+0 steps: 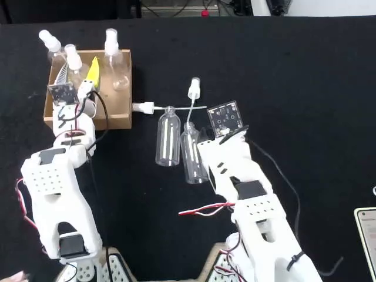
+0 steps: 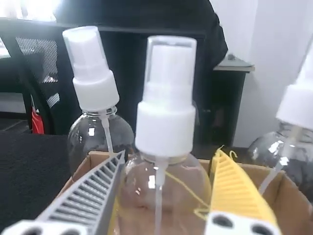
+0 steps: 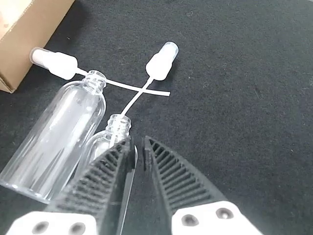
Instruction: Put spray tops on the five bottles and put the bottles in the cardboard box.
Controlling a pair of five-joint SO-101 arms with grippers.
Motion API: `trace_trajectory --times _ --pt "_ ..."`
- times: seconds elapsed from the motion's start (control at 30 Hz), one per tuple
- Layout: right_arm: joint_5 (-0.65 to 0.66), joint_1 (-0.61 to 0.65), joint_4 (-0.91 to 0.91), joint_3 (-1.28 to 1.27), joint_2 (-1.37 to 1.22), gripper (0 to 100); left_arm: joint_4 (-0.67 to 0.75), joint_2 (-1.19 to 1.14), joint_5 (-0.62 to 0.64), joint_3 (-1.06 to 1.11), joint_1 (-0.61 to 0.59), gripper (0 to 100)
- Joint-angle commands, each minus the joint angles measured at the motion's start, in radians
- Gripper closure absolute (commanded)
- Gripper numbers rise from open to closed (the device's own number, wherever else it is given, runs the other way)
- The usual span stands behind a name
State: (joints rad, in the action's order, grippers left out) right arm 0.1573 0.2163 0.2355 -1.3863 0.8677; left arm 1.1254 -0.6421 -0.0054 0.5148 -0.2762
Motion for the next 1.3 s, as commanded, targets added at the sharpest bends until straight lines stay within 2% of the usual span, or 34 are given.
trace_trajectory --times 0.0,0.63,0.87,1.1,1.27 --pt "0.0 -0.017 -0.026 0.022 0.019 96.6 0.072 0.012 -0.002 0.051 -0.021 74" --pt "0.0 -0.017 -0.026 0.021 0.019 96.6 0.069 0.014 -0.008 0.007 -0.019 74" --pt "0.0 -0.017 -0.026 0.022 0.016 96.6 -0.18 0.153 0.014 -0.004 -0.021 74" --pt "0.0 -0.017 -0.026 0.019 0.018 96.6 -0.318 0.262 0.041 0.004 -0.027 74" --pt "0.0 -0.017 -0.026 0.019 0.018 96.6 -0.331 0.262 0.041 0.016 -0.022 74"
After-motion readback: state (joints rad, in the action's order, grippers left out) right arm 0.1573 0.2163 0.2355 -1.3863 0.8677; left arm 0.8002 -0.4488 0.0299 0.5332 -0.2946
